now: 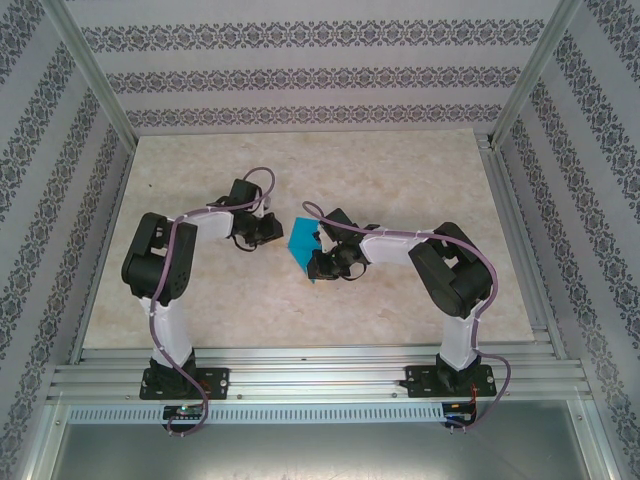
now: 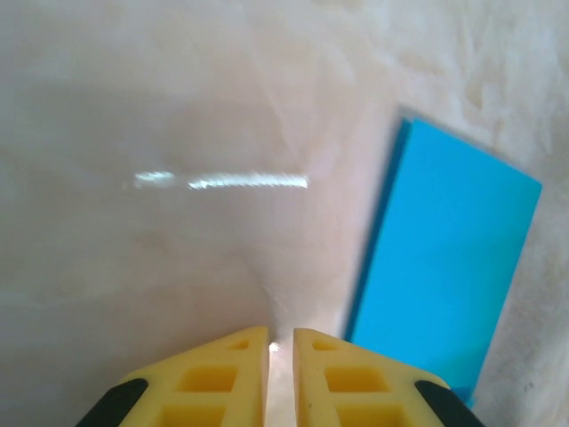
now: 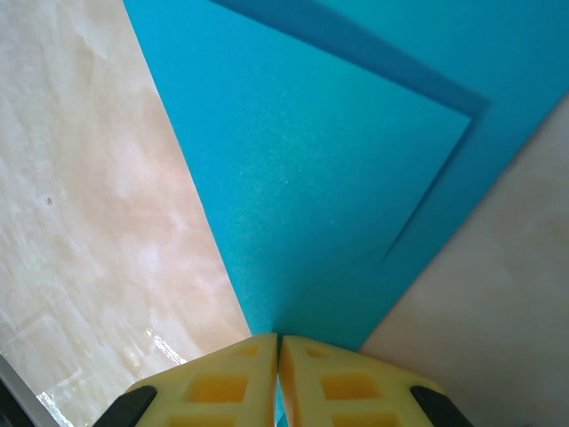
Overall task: Fold a paper plane with a square sheet of paper (fold left side to right side)
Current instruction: Third fold the triangle at the center of the table.
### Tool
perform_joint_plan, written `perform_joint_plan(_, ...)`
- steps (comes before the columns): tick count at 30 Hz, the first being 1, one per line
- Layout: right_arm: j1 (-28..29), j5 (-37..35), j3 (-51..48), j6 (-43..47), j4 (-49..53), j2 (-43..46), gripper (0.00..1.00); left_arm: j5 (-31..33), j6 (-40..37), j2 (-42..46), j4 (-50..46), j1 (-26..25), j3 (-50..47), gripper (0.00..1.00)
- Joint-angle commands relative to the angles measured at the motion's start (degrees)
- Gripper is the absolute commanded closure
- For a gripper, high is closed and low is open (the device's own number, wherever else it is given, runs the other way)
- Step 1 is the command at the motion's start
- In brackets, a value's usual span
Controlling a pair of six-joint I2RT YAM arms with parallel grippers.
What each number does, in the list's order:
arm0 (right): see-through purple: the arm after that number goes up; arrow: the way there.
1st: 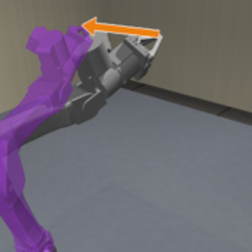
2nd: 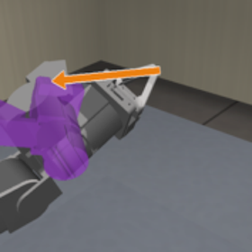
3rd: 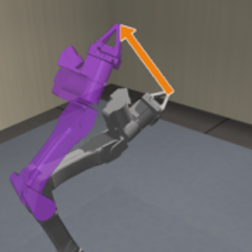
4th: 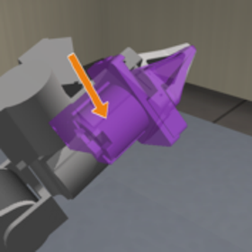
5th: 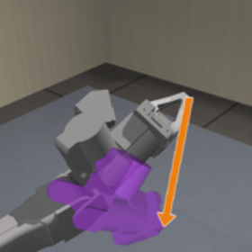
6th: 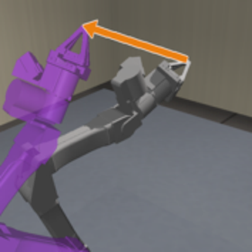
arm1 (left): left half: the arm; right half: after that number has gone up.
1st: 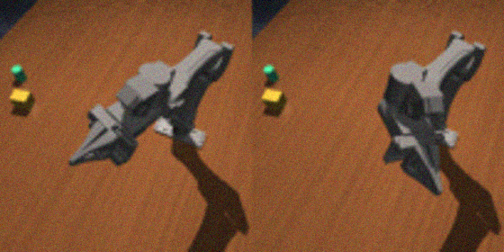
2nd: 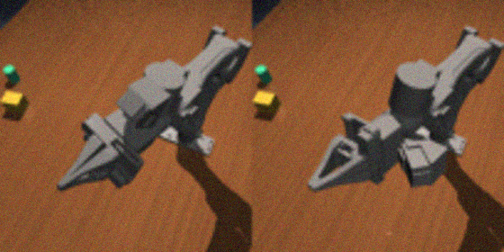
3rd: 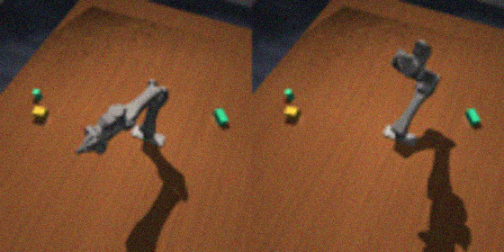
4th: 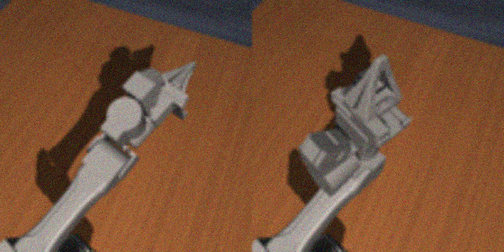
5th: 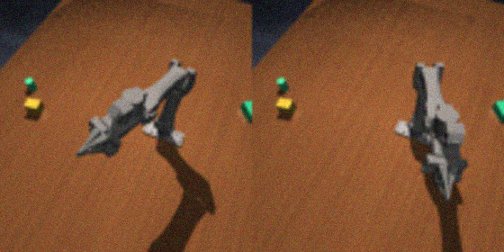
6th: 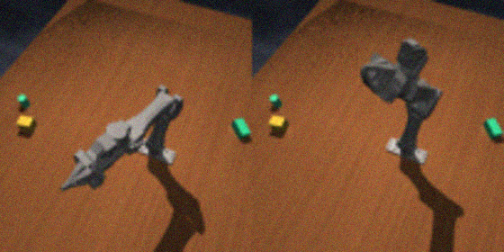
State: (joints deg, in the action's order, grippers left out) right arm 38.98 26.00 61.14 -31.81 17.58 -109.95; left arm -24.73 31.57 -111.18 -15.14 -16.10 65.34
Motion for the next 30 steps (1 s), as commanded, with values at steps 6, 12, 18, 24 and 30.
perform_joint_plan(6,0.38,-6.41,-2.53,0.74,8.95,-5.30,0.88,-7.55,-2.19,9.61,1.96,-0.16,-3.75,0.86)
perform_joint_plan(12,0.38,-6.35,-2.01,0.71,9.02,-5.45,0.87,-12.62,-2.07,7.17,3.06,-3.90,-4.15,0.89)
perform_joint_plan(18,0.38,-6.16,-1.86,0.70,8.99,-5.36,0.88,-13.64,-2.17,1.16,4.16,-5.87,-2.65,0.90)
perform_joint_plan(24,0.02,-5.11,-2.49,-0.22,6.43,-3.95,0.87,-10.32,-3.52,-1.48,2.46,-6.47,-2.45,0.90)
perform_joint_plan(30,-0.98,-3.21,-2.83,-2.92,1.63,2.96,0.87,-6.02,-4.94,-3.41,0.76,-6.73,-2.94,0.90)
